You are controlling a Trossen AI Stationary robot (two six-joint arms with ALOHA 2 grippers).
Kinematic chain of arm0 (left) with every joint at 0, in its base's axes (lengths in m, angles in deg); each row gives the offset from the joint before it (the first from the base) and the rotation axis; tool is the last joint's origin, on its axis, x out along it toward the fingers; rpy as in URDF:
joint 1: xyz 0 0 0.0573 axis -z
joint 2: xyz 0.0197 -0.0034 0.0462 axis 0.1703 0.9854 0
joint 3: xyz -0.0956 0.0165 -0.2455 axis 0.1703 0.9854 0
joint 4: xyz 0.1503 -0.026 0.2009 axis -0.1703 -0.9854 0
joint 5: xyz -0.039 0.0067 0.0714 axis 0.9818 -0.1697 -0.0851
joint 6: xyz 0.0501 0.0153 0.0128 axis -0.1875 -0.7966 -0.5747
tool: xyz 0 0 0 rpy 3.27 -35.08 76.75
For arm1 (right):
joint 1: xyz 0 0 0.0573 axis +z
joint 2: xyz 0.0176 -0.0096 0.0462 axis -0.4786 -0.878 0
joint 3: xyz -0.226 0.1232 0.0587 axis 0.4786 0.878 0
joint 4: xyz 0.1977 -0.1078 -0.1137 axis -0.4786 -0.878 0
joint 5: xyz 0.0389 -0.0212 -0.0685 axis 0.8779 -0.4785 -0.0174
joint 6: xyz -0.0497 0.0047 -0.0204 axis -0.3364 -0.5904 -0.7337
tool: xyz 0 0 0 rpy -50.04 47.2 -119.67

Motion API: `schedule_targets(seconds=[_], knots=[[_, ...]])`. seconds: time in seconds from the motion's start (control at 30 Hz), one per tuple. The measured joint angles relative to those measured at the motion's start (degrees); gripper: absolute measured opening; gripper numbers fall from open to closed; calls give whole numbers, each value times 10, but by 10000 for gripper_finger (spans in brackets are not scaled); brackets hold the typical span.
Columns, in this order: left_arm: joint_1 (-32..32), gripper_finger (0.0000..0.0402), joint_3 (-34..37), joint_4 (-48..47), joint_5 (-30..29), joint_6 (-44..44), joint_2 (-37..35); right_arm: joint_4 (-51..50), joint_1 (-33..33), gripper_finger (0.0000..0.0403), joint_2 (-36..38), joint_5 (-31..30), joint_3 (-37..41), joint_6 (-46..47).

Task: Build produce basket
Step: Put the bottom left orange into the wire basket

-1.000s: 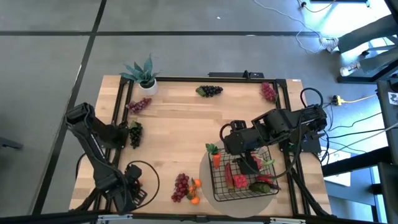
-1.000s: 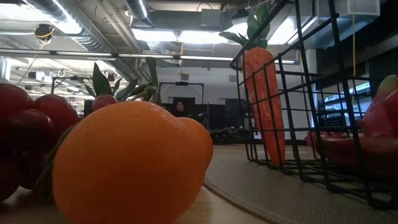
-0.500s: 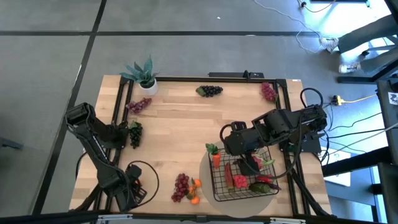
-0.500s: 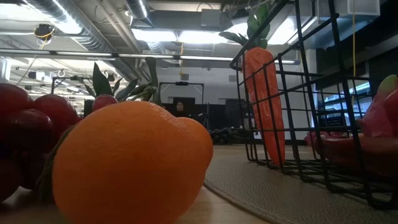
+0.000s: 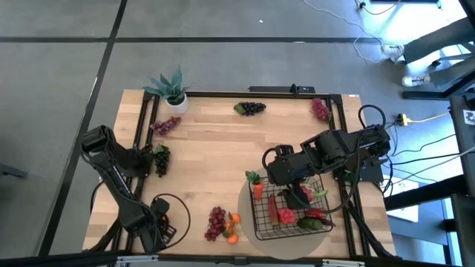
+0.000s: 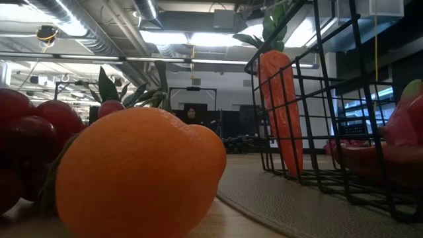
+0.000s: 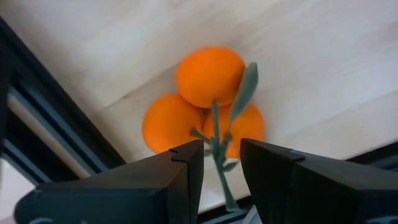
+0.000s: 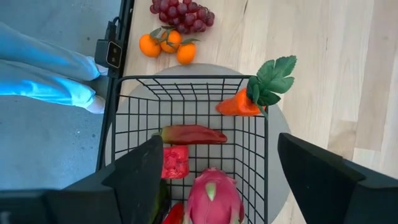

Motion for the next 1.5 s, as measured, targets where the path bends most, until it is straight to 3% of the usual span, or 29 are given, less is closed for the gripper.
schedule_targets(seconds=[0.47, 0.7, 0.93, 1.07, 1.23, 1.37, 1.5], knots=[[-2, 91, 0, 16, 3, -29, 23, -1, 0, 299, 0, 0, 0, -2], [-8, 9, 0, 15, 12, -49, 23, -1, 0, 299, 1, -1, 0, -2], [-31, 2, -3, 13, -14, -88, 0, 0, 0, 299, 37, -11, -1, 36], [-61, 1, -33, -5, -61, -145, -30, -2, 6, 299, 60, -53, -1, 60], [-113, 1, -128, -120, -96, -245, -43, -2, 30, 299, 79, -115, -1, 91], [-162, 0, -217, -189, -128, -375, -43, -4, 54, 299, 80, -154, 8, 123], [-226, 0, -270, -188, -147, -520, -42, -7, 75, 299, 80, -183, 8, 150]])
